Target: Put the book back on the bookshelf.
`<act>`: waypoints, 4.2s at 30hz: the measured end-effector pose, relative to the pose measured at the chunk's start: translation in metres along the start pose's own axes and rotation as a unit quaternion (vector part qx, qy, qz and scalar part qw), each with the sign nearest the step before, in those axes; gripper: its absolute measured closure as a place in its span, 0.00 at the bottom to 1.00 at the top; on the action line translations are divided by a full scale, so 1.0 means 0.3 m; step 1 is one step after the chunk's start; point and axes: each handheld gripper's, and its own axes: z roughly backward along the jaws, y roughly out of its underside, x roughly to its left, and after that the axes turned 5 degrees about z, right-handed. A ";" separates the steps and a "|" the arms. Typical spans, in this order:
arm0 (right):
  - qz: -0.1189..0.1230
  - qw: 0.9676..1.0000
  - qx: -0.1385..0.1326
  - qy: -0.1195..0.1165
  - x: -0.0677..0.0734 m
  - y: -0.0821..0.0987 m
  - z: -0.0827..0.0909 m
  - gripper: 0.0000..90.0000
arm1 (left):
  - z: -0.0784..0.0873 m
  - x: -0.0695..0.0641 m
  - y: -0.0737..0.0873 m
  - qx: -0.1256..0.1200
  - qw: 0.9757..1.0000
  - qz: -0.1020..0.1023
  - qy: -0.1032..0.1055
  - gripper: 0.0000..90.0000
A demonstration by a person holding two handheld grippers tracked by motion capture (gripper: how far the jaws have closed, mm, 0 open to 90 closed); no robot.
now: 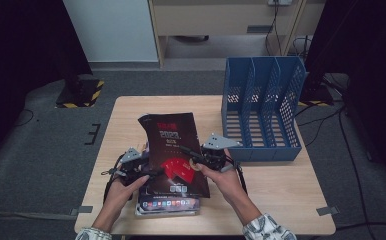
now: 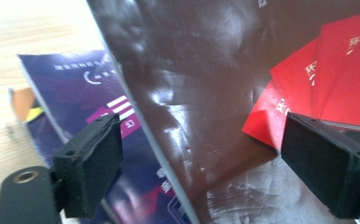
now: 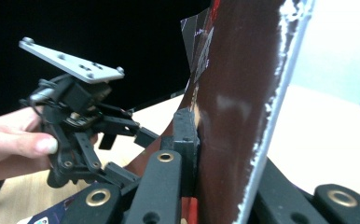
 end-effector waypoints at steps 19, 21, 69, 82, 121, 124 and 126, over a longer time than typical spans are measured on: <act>0.003 1.000 -0.018 -0.015 -0.007 -0.002 0.014 0.93 | 0.044 0.012 -0.021 0.006 0.999 -0.007 0.030 0.74; 0.005 1.000 -0.012 -0.018 -0.005 -0.004 0.010 0.92 | 0.047 0.011 -0.023 0.011 1.000 -0.011 0.024 0.77; 0.008 0.999 -0.036 -0.033 -0.025 -0.076 0.021 0.70 | 0.164 -0.032 -0.064 -0.091 0.994 -0.061 -0.024 0.96; 0.049 0.997 -0.061 0.004 -0.027 -0.099 0.004 0.91 | 0.166 -0.018 -0.112 -0.126 0.989 -0.063 -0.045 0.97; 0.021 0.999 -0.033 -0.034 -0.033 -0.210 -0.016 0.96 | 0.186 0.006 -0.072 -0.129 0.990 -0.041 -0.050 0.89; 0.020 0.999 -0.033 -0.033 -0.035 -0.213 -0.017 0.96 | 0.184 0.019 -0.067 -0.131 0.989 -0.025 -0.068 0.67; 0.019 0.999 -0.030 -0.024 -0.038 -0.217 -0.019 0.96 | 0.183 0.035 -0.061 -0.126 0.988 -0.014 -0.085 0.50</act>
